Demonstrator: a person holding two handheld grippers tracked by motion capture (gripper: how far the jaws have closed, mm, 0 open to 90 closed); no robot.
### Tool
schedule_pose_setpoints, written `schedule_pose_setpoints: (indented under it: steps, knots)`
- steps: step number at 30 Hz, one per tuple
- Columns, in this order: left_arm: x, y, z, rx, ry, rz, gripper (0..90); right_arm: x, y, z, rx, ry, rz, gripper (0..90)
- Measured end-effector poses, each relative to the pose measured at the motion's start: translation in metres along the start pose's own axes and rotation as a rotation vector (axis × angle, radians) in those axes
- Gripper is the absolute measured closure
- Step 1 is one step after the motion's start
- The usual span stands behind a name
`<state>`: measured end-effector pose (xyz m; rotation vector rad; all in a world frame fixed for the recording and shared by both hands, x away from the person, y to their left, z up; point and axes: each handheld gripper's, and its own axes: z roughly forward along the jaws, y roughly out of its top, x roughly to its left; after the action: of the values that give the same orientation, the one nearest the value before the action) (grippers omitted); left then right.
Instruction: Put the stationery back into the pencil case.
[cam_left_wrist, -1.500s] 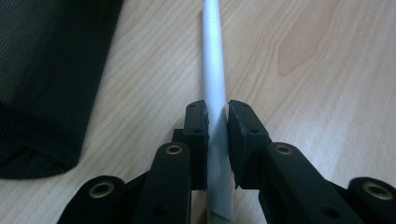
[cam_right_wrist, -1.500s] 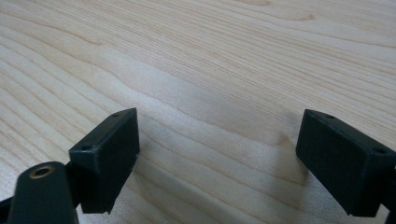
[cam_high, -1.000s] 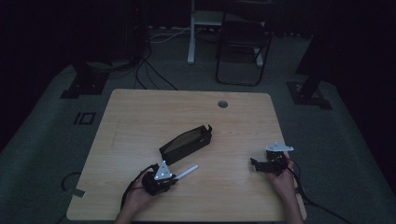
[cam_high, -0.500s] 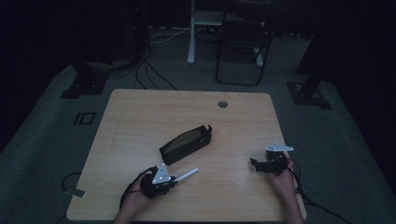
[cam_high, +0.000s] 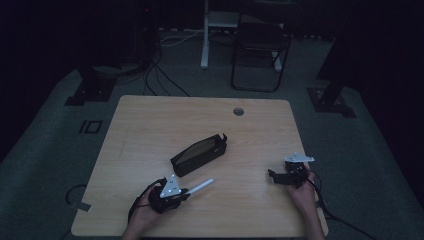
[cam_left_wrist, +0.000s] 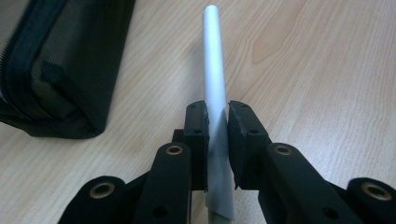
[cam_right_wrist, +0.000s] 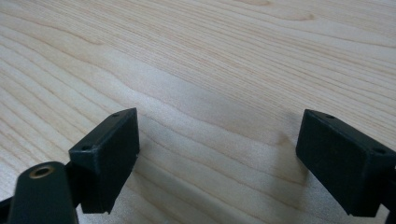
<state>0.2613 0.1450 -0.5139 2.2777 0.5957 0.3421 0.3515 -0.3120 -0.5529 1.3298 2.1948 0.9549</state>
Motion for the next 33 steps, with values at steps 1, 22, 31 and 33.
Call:
schedule_pose_setpoints:
  steps: [1,22,31,33]
  knots:
    - [0.000,0.001,-0.001,-0.004,0.000,0.002,79.0,0.000,0.000,0.000,0.000,0.000,0.000,13.1]
    - [0.002,0.014,-0.026,-0.069,0.024,0.016,79.0,0.000,0.000,0.000,0.000,0.000,0.000,13.2]
    - [0.005,0.019,-0.034,-0.084,0.037,0.022,79.0,0.000,0.000,0.000,0.000,0.000,0.000,13.2]
    - [0.006,0.020,-0.035,-0.091,0.040,0.024,79.0,0.000,0.000,0.000,0.000,0.000,0.000,13.1]
